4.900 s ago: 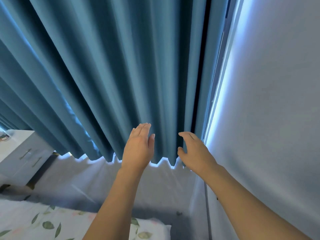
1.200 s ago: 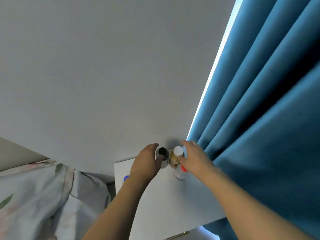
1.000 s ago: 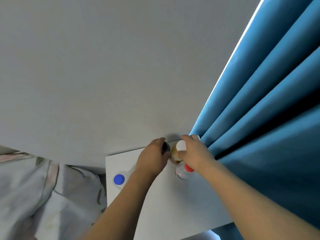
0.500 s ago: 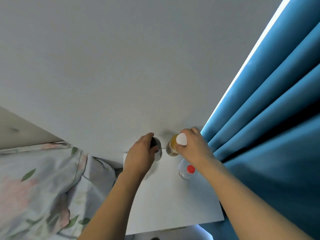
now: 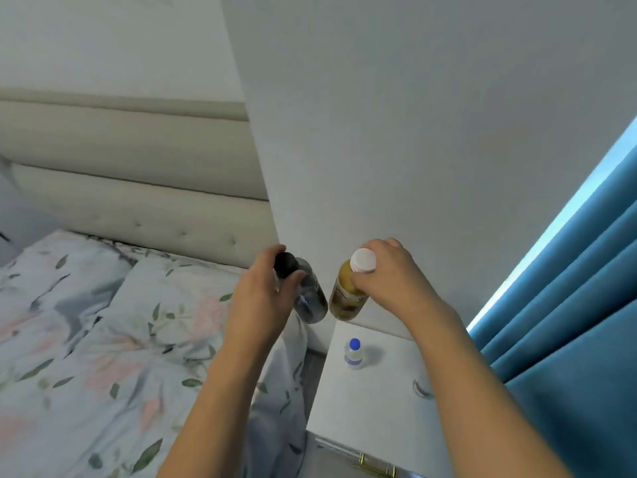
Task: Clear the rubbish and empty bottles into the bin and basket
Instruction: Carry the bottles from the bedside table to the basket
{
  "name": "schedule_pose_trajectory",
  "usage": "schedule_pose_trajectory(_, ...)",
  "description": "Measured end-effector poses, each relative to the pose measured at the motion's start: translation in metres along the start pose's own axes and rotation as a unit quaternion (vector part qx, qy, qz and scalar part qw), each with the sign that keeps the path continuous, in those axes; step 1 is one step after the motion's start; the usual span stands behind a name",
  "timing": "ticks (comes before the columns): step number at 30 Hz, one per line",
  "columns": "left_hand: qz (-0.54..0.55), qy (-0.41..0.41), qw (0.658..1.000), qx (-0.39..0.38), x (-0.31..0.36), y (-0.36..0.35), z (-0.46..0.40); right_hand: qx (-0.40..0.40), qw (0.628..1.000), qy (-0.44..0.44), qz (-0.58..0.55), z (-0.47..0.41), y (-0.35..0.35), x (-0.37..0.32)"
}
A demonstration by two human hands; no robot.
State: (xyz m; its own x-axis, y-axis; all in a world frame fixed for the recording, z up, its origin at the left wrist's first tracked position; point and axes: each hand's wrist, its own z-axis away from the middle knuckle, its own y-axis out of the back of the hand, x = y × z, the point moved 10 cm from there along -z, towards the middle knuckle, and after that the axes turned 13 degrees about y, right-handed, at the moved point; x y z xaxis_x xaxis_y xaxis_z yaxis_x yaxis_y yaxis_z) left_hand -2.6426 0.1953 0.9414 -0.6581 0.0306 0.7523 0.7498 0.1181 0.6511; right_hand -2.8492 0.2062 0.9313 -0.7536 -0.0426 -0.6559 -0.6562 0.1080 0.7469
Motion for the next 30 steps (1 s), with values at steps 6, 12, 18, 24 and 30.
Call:
schedule_pose_trajectory(6, -0.032, 0.031, 0.993, 0.108, -0.053, 0.139, 0.043, -0.058, 0.988, 0.144, -0.008, 0.008, -0.059, -0.156)
schedule_pose_trajectory(12, -0.069, 0.075, 0.976, 0.194, -0.124, 0.253, 0.090, -0.112, 0.964, 0.240, -0.015, 0.031, -0.135, -0.277)
schedule_pose_trajectory(18, -0.104, 0.125, 0.949, 0.269, -0.176, 0.332, 0.142, -0.165, 0.921, 0.352, -0.034, 0.058, -0.204, -0.371)
schedule_pose_trajectory(24, -0.134, 0.207, 0.901, 0.358, -0.214, 0.393, 0.214, -0.203, 0.856, 0.455, -0.138, 0.104, -0.255, -0.456)
schedule_pose_trajectory(30, -0.159, 0.322, 0.811, 0.462, -0.225, 0.437, 0.324, -0.292, 0.768, 0.525, -0.222, 0.183, -0.304, -0.522)
